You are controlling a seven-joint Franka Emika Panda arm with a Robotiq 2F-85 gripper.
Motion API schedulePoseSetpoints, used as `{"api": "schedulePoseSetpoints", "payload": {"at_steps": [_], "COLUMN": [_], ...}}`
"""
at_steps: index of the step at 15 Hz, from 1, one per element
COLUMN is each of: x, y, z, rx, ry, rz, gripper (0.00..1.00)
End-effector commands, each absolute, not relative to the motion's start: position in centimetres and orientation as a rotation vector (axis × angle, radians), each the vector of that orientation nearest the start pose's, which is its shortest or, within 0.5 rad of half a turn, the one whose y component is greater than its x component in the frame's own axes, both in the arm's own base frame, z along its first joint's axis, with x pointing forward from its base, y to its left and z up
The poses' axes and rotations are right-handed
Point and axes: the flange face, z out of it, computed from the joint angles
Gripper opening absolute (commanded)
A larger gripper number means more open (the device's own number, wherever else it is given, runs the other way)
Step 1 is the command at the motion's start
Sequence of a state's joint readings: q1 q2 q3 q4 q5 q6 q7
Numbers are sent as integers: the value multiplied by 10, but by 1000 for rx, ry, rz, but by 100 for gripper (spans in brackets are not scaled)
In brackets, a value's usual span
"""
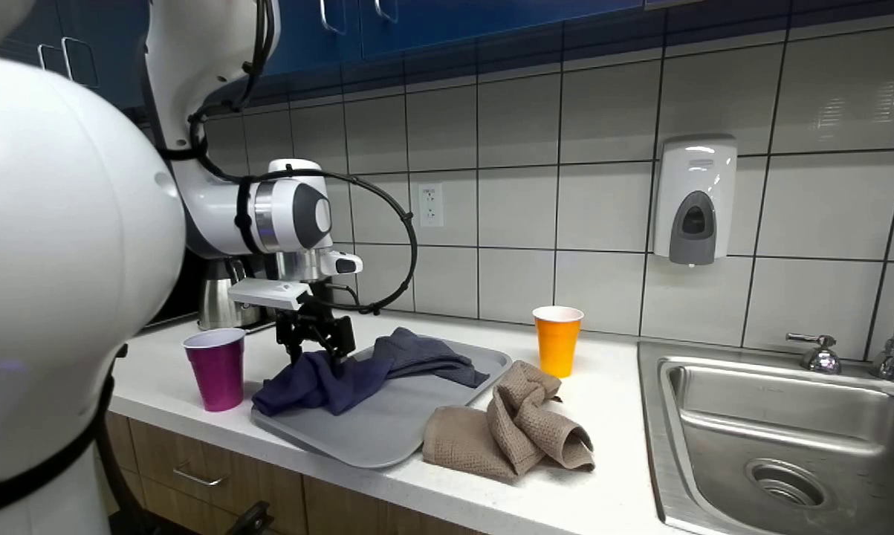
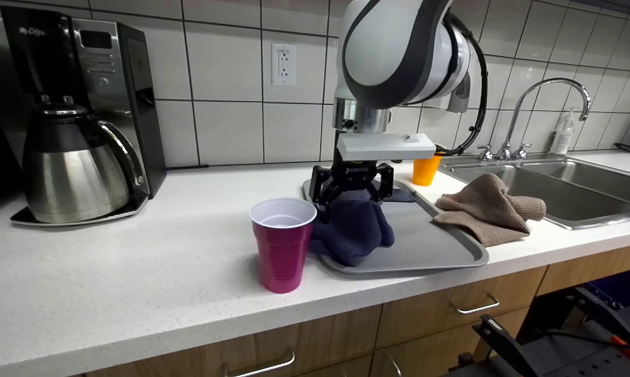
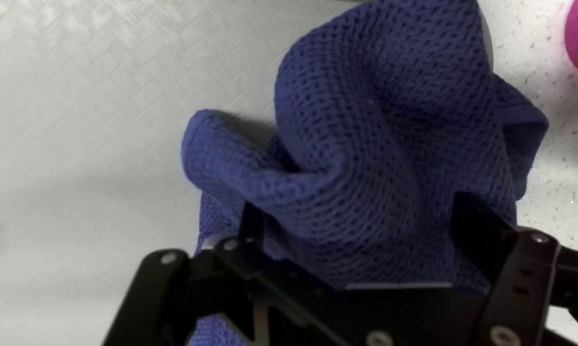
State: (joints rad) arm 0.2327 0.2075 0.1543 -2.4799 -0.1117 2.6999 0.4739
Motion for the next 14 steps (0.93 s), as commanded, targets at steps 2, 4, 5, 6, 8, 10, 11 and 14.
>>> {"api": "schedulePoseSetpoints", "payload": {"at_steps": [2, 4, 5, 6, 8, 10, 11, 14], "x": [445, 446, 446, 447, 446, 445, 445, 442], "y": [185, 183, 182, 181, 180, 179, 180, 179], "z": [212, 216, 217, 219, 222, 224, 225, 228], "rx": [-3154, -3154, -3154, -3153, -3154, -3154, -3154, -3154], "ry": [-3, 1, 5, 8, 12, 13, 12, 11], "rz": [-43, -47, -51, -54, -59, -56, -53, -46], "gripper": [74, 58, 49, 42, 27, 11, 3, 0]}}
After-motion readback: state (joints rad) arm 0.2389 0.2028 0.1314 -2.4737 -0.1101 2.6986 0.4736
